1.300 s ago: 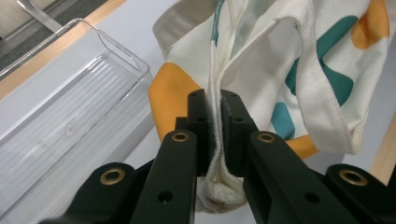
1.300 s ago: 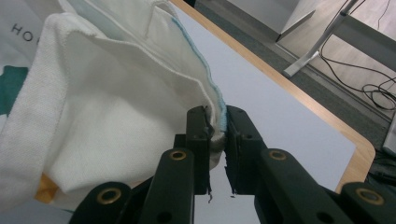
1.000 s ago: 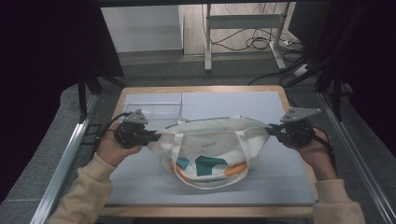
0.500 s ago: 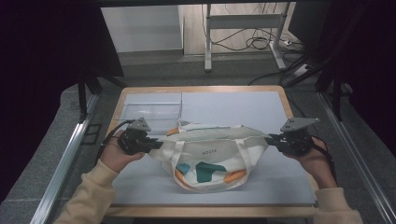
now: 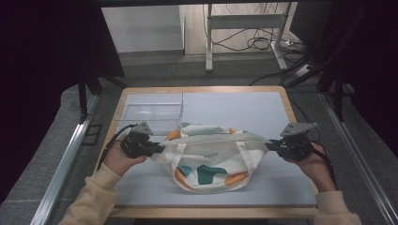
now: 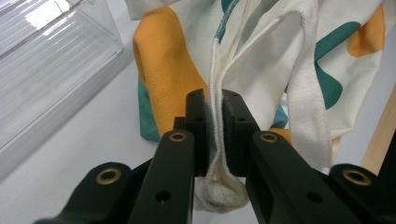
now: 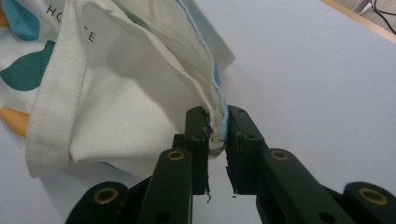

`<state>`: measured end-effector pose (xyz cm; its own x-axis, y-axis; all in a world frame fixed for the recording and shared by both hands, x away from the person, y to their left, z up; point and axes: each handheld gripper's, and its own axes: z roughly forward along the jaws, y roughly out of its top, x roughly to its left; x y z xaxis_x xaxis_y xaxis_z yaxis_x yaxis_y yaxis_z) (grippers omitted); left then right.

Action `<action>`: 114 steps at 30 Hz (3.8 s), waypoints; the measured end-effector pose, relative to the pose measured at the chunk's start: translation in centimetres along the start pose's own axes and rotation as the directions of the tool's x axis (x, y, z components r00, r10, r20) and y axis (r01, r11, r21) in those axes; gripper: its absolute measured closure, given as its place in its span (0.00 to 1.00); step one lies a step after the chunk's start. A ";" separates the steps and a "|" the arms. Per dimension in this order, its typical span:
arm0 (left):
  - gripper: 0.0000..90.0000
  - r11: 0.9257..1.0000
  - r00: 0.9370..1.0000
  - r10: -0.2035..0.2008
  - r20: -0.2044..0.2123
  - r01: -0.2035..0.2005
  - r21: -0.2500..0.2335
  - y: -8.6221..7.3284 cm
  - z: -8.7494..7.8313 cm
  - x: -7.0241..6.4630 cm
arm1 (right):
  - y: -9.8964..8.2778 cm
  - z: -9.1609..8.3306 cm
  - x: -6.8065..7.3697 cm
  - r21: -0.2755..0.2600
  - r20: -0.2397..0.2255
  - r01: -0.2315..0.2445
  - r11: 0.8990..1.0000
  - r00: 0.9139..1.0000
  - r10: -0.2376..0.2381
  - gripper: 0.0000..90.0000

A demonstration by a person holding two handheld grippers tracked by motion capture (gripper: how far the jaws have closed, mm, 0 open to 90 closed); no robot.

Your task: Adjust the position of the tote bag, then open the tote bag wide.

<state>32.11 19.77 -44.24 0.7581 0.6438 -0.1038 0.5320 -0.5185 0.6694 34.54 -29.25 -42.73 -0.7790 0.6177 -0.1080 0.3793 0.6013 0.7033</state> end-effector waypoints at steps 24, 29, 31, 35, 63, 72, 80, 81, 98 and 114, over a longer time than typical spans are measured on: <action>0.54 0.988 1.000 -0.012 0.002 0.012 -0.153 0.6 -2.8 -0.7 | 1.6 -2.1 0.7 -0.122 0.010 -0.017 0.992 1.000 0.019 0.45; 0.47 0.989 0.999 0.005 -0.036 -0.011 -0.148 1.7 -3.0 -1.2 | 3.3 -2.4 1.8 -0.144 0.025 -0.037 0.989 0.999 0.041 0.42; 0.48 0.990 1.000 0.007 -0.027 -0.011 -0.143 2.2 -2.9 -1.4 | 4.0 -2.1 2.3 -0.136 0.027 -0.029 0.990 0.999 0.033 0.41; 0.45 0.990 1.000 0.004 -0.031 -0.008 -0.138 3.1 -2.4 -1.5 | 5.1 -1.4 3.0 -0.130 0.009 -0.036 0.991 0.999 0.037 0.41; 0.46 0.987 0.999 0.039 -0.038 -0.044 -0.157 3.7 -1.2 -2.0 | 8.5 2.4 8.8 -0.128 -0.137 0.054 0.990 0.988 -0.072 0.44; 0.46 0.985 0.997 0.070 -0.026 -0.073 -0.157 4.3 -0.4 -2.4 | 8.8 3.6 10.6 -0.103 -0.166 0.106 0.989 0.979 -0.122 0.47; 0.45 0.987 0.997 0.066 -0.032 -0.070 -0.145 4.7 0.4 -2.4 | 9.7 4.9 10.6 -0.107 -0.173 0.096 0.990 0.978 -0.114 0.49; 0.45 0.987 0.997 0.070 -0.031 -0.074 -0.145 4.9 0.5 -2.4 | 9.7 5.1 10.6 -0.104 -0.175 0.101 0.989 0.977 -0.118 0.50; 0.45 0.989 0.997 0.080 -0.010 -0.081 -0.127 6.3 2.1 -2.0 | 10.4 5.5 10.2 -0.102 -0.148 0.117 0.988 0.980 -0.131 0.58; 0.45 0.993 0.996 0.079 0.031 -0.076 -0.084 6.3 3.8 -1.6 | 9.8 7.6 11.1 -0.003 -0.219 0.158 0.987 0.963 -0.155 0.74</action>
<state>35.69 13.34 -42.64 0.8094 0.5826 -0.0734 0.4387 -0.5168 0.7351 33.40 -12.65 -42.42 -0.9184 0.3911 -0.0594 0.2498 0.6898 0.6795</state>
